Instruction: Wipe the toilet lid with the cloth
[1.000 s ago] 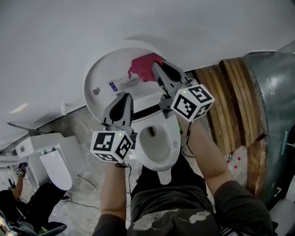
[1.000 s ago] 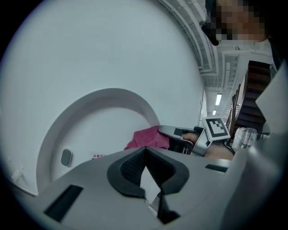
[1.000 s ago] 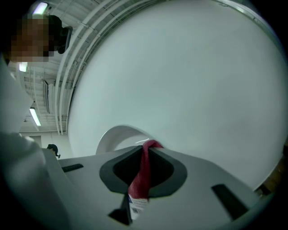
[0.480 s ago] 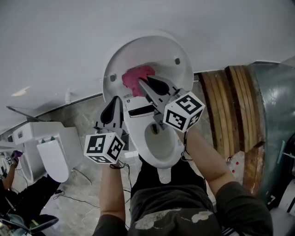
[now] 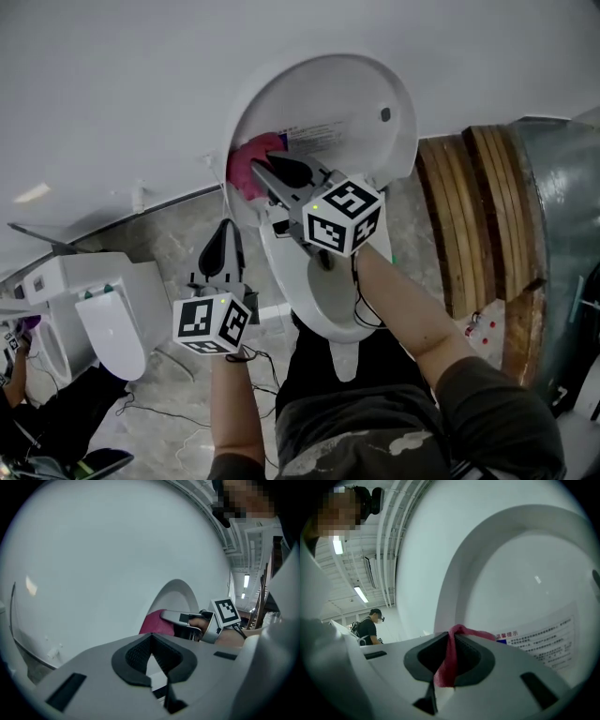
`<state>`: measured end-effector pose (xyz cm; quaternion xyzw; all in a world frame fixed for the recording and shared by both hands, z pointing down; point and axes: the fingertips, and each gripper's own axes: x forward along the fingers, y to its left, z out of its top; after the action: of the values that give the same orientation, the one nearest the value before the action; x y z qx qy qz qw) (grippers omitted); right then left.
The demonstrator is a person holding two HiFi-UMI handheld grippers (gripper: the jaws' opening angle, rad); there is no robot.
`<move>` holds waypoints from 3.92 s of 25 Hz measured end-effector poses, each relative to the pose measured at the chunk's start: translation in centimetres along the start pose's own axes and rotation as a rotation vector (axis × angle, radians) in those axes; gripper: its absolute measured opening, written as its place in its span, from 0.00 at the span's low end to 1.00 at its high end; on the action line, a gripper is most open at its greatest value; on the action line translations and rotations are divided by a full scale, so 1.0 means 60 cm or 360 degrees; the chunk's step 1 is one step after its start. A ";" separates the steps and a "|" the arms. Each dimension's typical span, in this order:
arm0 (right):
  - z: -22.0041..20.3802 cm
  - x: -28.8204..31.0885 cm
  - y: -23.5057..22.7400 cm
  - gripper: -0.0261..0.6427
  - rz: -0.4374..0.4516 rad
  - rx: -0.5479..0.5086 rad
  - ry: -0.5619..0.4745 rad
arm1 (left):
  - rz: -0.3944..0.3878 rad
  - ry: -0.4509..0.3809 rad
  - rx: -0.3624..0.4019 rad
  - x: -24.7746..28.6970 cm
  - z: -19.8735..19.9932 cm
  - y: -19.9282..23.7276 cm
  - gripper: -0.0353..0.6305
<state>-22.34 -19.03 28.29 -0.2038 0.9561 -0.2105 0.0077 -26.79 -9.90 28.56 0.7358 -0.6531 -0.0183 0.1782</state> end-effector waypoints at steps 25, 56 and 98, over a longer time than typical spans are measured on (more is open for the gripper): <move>0.049 -0.254 -0.284 0.10 -0.0440 0.0050 -0.0194 | -0.0271 0.0114 0.0115 0.177 -0.073 -0.198 0.06; -0.208 0.038 -0.035 0.10 -0.0007 0.0121 0.0269 | 0.0031 0.0156 0.0020 0.034 -0.115 0.057 0.06; -0.150 -0.215 -0.195 0.10 -0.0337 0.0283 0.0110 | -0.0060 0.0196 -0.0052 0.077 -0.178 -0.121 0.06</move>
<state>-6.91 -20.08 40.34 -0.2947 0.9065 -0.3010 -0.0294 -16.41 -11.22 37.40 0.7446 -0.6266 0.0130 0.2297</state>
